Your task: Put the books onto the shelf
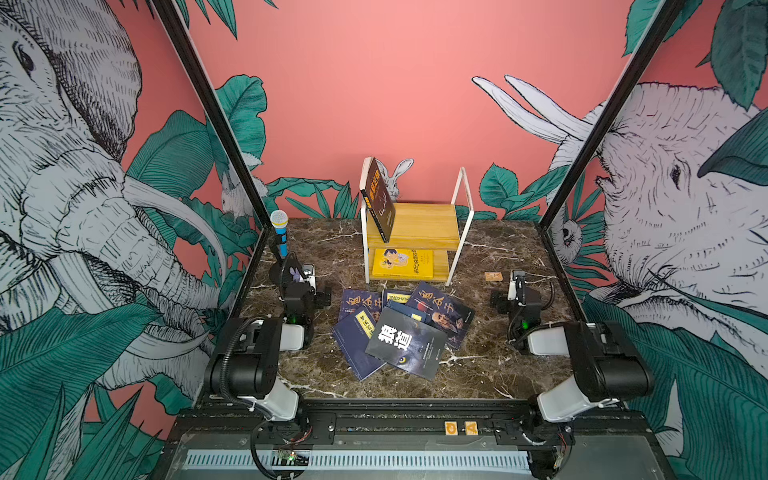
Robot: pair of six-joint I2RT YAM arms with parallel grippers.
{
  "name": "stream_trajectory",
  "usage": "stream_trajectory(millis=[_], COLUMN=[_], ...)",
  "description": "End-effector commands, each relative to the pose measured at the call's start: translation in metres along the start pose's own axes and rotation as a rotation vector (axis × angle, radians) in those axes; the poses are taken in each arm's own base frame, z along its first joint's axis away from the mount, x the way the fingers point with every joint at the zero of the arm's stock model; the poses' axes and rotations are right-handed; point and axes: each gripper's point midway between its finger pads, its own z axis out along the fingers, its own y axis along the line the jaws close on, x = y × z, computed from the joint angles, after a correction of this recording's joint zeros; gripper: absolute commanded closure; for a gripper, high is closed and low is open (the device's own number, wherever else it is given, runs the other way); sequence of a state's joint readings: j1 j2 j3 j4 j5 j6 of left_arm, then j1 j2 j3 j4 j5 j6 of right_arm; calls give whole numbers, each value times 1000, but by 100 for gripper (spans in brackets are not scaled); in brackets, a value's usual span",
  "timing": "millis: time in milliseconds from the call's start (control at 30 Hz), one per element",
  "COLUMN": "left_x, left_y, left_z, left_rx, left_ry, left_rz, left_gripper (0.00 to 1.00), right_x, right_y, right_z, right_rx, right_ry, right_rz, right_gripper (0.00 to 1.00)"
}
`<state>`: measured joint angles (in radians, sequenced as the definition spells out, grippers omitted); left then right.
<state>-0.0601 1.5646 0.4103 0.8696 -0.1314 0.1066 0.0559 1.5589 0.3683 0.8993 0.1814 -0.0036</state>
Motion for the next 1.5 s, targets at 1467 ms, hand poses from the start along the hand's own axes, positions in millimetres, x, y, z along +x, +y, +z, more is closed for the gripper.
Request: stream_trajectory(millis=[1467], left_x=[-27], left_y=[-13], left_z=[-4], left_rx=[78], left_ry=[43], left_rz=[53], left_gripper=[0], right_x=[-22], right_y=[-31], right_z=[-15], right_rx=[155], right_ry=[-89], right_rz=[84], right_gripper=[1])
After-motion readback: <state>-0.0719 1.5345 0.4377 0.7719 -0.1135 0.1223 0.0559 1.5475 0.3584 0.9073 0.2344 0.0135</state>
